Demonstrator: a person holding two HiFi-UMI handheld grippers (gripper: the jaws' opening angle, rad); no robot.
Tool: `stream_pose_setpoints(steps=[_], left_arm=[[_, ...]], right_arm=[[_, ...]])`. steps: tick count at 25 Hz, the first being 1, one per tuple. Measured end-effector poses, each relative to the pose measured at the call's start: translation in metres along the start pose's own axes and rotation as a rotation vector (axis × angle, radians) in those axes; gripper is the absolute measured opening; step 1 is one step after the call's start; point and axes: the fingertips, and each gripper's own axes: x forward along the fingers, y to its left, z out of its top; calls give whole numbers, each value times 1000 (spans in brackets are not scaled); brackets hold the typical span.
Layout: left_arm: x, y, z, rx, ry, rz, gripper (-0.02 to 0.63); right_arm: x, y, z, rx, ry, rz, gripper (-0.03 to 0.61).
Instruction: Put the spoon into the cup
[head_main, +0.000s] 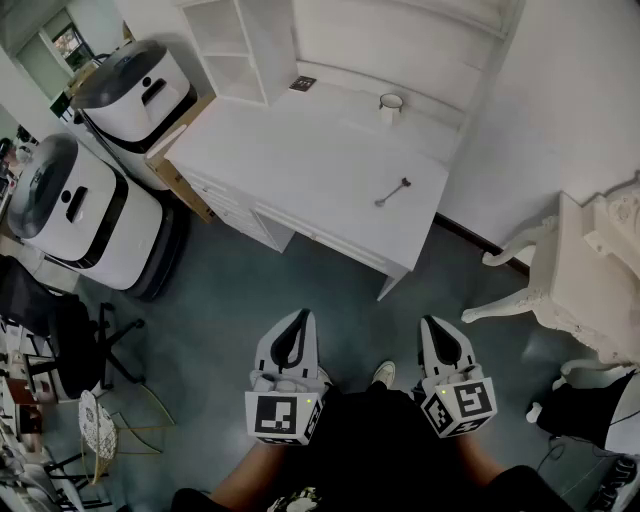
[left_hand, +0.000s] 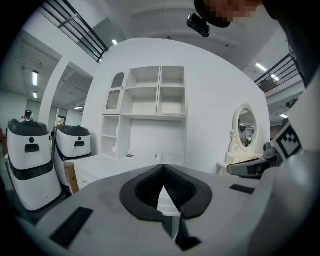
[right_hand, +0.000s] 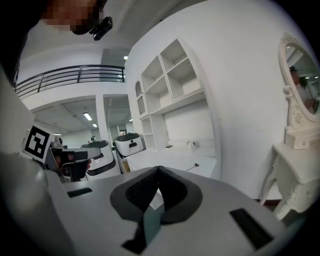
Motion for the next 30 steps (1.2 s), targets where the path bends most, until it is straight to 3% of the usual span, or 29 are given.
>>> stream_pose_setpoints(steps=[18, 23, 30], left_arm=[[1, -13, -14, 16, 55, 17, 8], [8, -40, -32, 6, 97, 1, 8], [21, -80, -41, 10, 141, -4, 8]], right_arm=[[0, -2, -8, -23, 22, 57, 61], [-15, -19, -17, -101, 58, 36, 61], [-31, -59, -28, -66, 64, 40, 61]])
